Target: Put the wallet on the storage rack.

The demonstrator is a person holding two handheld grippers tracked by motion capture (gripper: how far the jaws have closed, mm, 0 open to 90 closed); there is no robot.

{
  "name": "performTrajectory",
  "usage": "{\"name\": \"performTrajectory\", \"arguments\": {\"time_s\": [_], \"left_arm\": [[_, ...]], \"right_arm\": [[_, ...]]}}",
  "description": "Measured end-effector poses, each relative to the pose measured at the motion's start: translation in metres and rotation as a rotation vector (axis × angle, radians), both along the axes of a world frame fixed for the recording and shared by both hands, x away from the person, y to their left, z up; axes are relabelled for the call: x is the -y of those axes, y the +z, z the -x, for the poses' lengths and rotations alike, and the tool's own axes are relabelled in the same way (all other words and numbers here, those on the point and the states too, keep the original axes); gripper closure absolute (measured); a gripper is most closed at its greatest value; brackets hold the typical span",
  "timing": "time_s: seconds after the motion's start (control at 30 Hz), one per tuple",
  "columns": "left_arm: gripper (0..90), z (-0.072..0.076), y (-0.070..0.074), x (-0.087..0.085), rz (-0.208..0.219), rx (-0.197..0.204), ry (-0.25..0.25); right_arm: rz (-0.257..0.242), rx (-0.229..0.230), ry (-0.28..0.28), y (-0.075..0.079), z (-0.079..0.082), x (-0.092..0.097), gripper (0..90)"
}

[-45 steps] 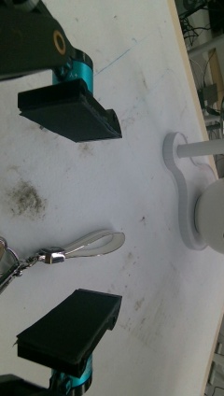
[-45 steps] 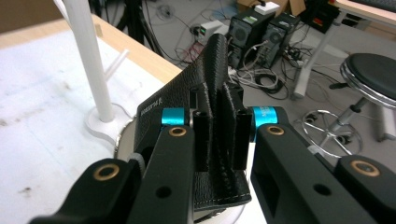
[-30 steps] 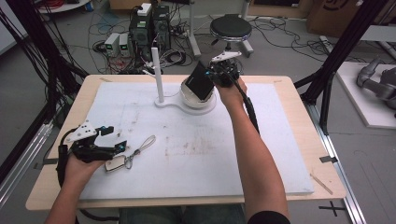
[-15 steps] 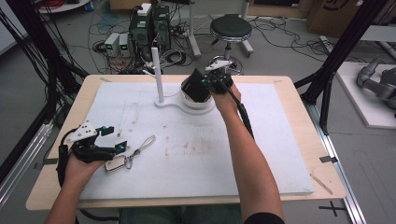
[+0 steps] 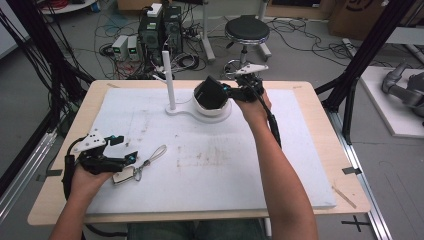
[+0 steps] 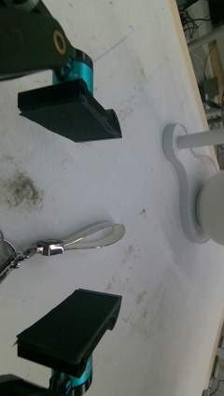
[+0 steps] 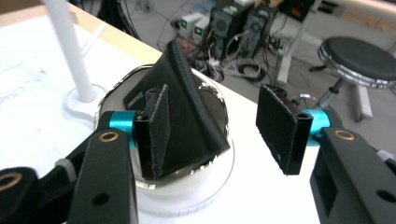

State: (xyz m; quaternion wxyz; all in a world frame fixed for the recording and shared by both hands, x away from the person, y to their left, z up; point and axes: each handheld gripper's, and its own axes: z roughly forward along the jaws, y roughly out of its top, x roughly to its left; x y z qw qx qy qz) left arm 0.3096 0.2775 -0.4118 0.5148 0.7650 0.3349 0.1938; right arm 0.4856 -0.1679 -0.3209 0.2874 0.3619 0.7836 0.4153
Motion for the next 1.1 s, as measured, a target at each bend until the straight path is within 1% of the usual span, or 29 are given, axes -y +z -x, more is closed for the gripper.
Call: {"name": "performTrajectory", "arguments": {"time_s": [0.03,0.1,0.17,0.23,0.3,0.33,0.4,0.43,0.5,0.57,0.67,0.8,0.9,0.93,1.03,1.1], "left_arm": [[17.3,0.0,0.0,0.001,-0.002,0.001,-0.002],[17.3,0.0,0.0,0.002,-0.002,0.001,-0.005],[17.3,0.0,0.001,0.003,-0.004,0.002,-0.009],[17.3,0.0,0.001,0.005,-0.005,0.001,-0.013],[17.3,-0.001,0.001,0.006,-0.005,0.003,-0.015],[17.3,-0.002,0.001,0.007,-0.001,0.001,-0.017],[17.3,-0.003,0.001,0.009,-0.005,0.003,-0.021],[17.3,-0.003,0.001,0.01,-0.004,0.003,-0.023],[17.3,-0.004,0.001,0.011,-0.005,0.003,-0.026],[17.3,-0.005,0.001,0.012,-0.008,0.001,-0.03],[17.3,-0.006,0.001,0.014,-0.009,0.0,-0.033],[17.3,-0.007,0.0,0.014,-0.011,-0.005,-0.036],[17.3,-0.007,-0.002,0.015,-0.011,-0.006,-0.036],[17.3,-0.008,-0.002,0.016,-0.012,-0.007,-0.037],[17.3,-0.009,-0.004,0.017,-0.012,-0.011,-0.044],[17.3,-0.01,-0.005,0.019,-0.009,-0.014,-0.047]], "right_arm": [[-0.003,0.012,0.005,-0.001,0.005,0.004,44.5],[0.005,-0.012,0.003,-0.001,0.013,0.01,40.7],[-0.009,0.015,0.012,-0.001,0.025,0.019,40.5],[-0.02,-0.01,0.007,-0.001,0.035,0.028,36.7],[-0.034,0.015,0.019,-0.004,0.048,0.038,36.6],[-0.037,0.01,0.018,-0.004,0.052,0.042,36.4],[-0.074,0.009,0.021,-0.01,0.065,0.055,34.9],[-0.079,0.002,0.016,-0.012,0.069,0.058,34.1],[-0.089,0.004,0.017,-0.019,0.078,0.067,33.1],[-0.088,0.002,0.014,-0.025,0.085,0.074,32.4],[-0.112,-0.009,0.003,-0.034,0.096,0.083,31.4],[-0.114,-0.014,0.003,-0.046,0.108,0.09,31.0],[-0.136,-0.012,-0.003,-0.054,0.115,0.093,28.9],[-0.143,-0.011,-0.007,-0.056,0.116,0.094,28.9],[-0.149,-0.024,-0.015,-0.063,0.117,0.097,25.7],[-0.149,-0.024,-0.019,-0.067,0.118,0.1,25.0]]}}
